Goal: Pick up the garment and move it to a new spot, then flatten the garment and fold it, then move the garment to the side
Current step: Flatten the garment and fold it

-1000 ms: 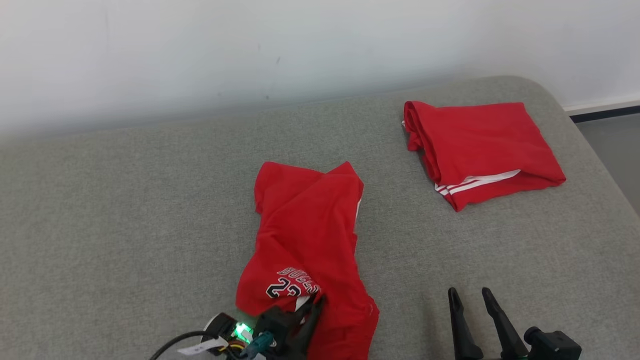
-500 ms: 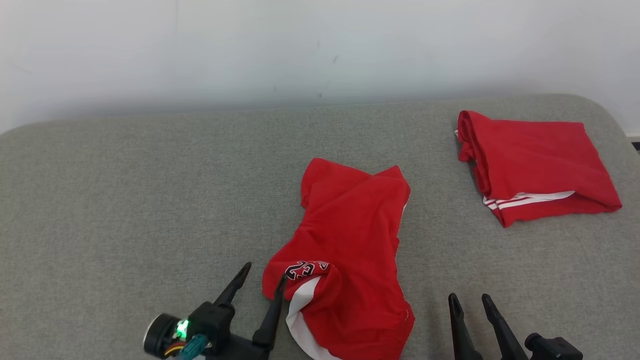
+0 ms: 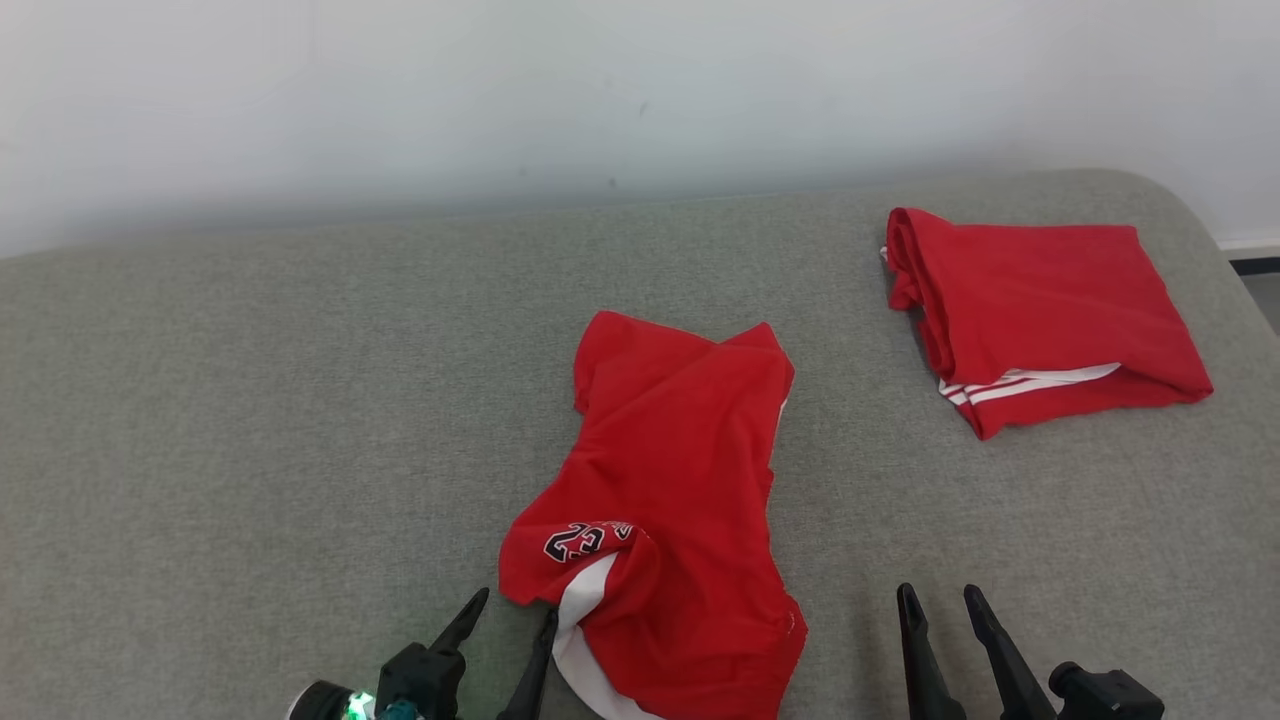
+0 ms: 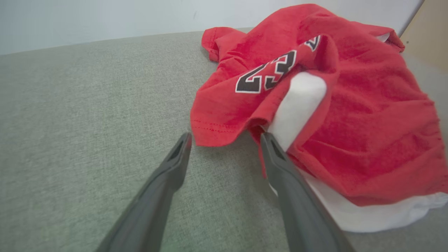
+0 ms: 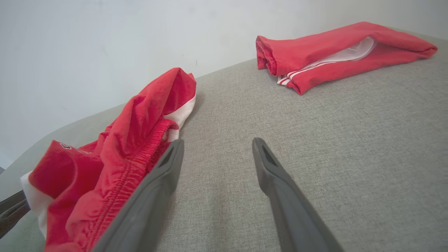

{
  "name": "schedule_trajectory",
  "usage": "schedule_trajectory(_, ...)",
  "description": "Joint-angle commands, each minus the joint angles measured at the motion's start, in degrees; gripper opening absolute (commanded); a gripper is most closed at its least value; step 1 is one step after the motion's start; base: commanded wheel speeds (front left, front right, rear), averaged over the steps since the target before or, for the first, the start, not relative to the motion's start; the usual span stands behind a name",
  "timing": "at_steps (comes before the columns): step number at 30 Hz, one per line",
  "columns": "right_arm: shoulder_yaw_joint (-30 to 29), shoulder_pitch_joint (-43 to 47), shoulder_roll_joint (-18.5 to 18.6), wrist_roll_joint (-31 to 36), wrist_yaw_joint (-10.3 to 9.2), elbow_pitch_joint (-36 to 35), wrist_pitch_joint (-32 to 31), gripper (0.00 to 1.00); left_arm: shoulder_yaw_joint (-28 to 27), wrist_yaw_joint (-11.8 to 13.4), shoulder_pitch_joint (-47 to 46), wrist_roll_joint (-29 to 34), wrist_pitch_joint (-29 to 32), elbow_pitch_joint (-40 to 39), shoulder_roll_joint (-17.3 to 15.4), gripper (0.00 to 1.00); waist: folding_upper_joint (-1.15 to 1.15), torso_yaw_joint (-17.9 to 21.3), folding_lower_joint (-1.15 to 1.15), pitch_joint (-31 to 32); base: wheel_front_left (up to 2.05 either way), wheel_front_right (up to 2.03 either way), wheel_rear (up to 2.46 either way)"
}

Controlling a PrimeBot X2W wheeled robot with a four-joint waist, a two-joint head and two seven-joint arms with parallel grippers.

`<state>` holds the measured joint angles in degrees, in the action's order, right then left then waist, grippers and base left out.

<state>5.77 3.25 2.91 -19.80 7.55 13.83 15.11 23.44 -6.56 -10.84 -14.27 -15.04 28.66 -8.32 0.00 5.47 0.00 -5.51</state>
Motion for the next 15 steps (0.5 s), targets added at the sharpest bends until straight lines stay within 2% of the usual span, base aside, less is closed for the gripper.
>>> schedule_trajectory(1, 0.13, -0.72, -0.03, 0.33, -0.1, 0.06, 0.07, 1.0, -0.16, -0.26, -1.65, -0.32, -0.14, 1.69, 0.3, 1.0, 0.0, 0.92, 0.0, -0.33, 0.0, 0.0, 0.0)
schedule_trajectory(6, 0.2, -0.6, -0.03, 0.33, -0.1, 0.18, 0.07, 1.0, -0.19, -0.47, -3.67, 0.16, -0.14, 4.47, 0.85, 1.0, 0.0, 1.89, 0.0, -0.38, 0.0, 0.0, 0.0)
schedule_trajectory(7, 0.06, -0.64, -0.03, 0.4, -0.1, 0.28, 0.07, 1.0, -0.6, -0.36, -4.4, 0.18, -0.14, 5.47, 1.04, 0.97, 0.0, 2.18, 0.0, -0.28, 0.0, 0.0, 0.0)
schedule_trajectory(9, 0.05, -0.45, -0.04, 0.48, -0.1, 0.24, 0.07, 1.0, -1.04, -0.3, -5.21, 0.76, -0.14, 5.8, 1.16, 0.0, 0.0, 2.35, 0.0, -0.08, 0.0, 0.0, 0.0)
schedule_trajectory(15, -0.36, 0.5, -0.04, 0.23, -0.1, 0.25, 0.06, 1.0, -3.4, -0.31, -6.02, 1.68, -0.14, 5.03, 0.99, 0.0, 0.0, 1.42, 0.0, 1.01, 0.0, 0.0, 0.0)
